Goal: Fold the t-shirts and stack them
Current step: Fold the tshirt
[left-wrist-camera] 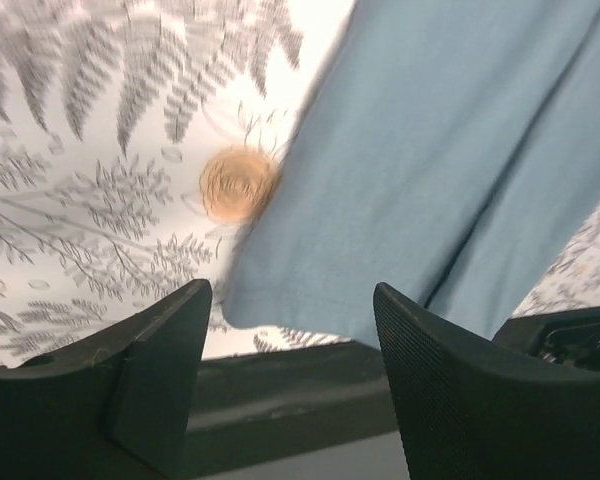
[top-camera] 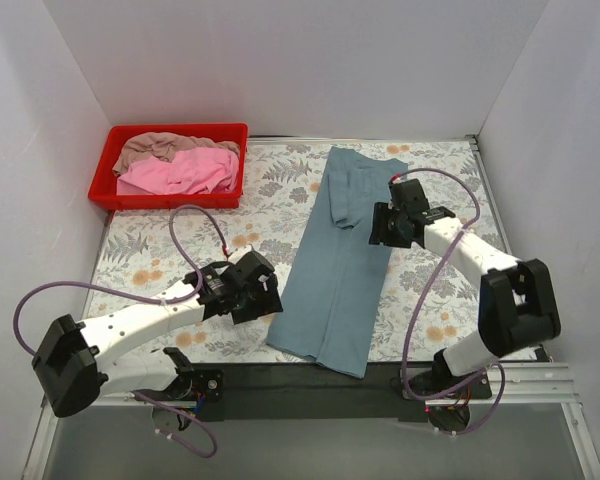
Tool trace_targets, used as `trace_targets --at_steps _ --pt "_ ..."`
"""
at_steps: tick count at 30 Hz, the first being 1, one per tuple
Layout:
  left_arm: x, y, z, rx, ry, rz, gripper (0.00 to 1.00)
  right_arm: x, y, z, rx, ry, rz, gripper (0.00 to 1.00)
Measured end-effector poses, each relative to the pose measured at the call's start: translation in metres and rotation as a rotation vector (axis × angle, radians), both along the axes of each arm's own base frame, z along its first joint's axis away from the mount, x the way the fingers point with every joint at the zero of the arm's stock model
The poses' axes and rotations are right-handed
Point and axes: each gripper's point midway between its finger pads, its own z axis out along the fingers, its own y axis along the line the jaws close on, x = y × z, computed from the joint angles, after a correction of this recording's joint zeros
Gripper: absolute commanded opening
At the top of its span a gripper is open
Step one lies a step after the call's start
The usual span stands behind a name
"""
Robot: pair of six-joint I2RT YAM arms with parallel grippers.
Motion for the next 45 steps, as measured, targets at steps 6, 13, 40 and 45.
trace_targets --at_steps 6,13,40,45 --pt "0.033 0.011 0.02 0.054 -0.198 -0.001 0.65 0.066 -0.003 -0.021 -0.002 -0.018 0.022 0.58" --pt "0.078 0.023 0.037 0.176 -0.43 -0.035 0.65 0.131 0.009 -0.044 -0.008 -0.05 0.086 0.57" --pt "0.116 0.05 -0.006 0.438 -0.47 -0.082 0.64 0.207 0.028 -0.03 -0.057 -0.141 0.212 0.6" --pt "0.101 0.039 -0.014 0.351 -0.385 -0.062 0.63 0.114 0.0 0.024 -0.051 -0.117 0.149 0.6"
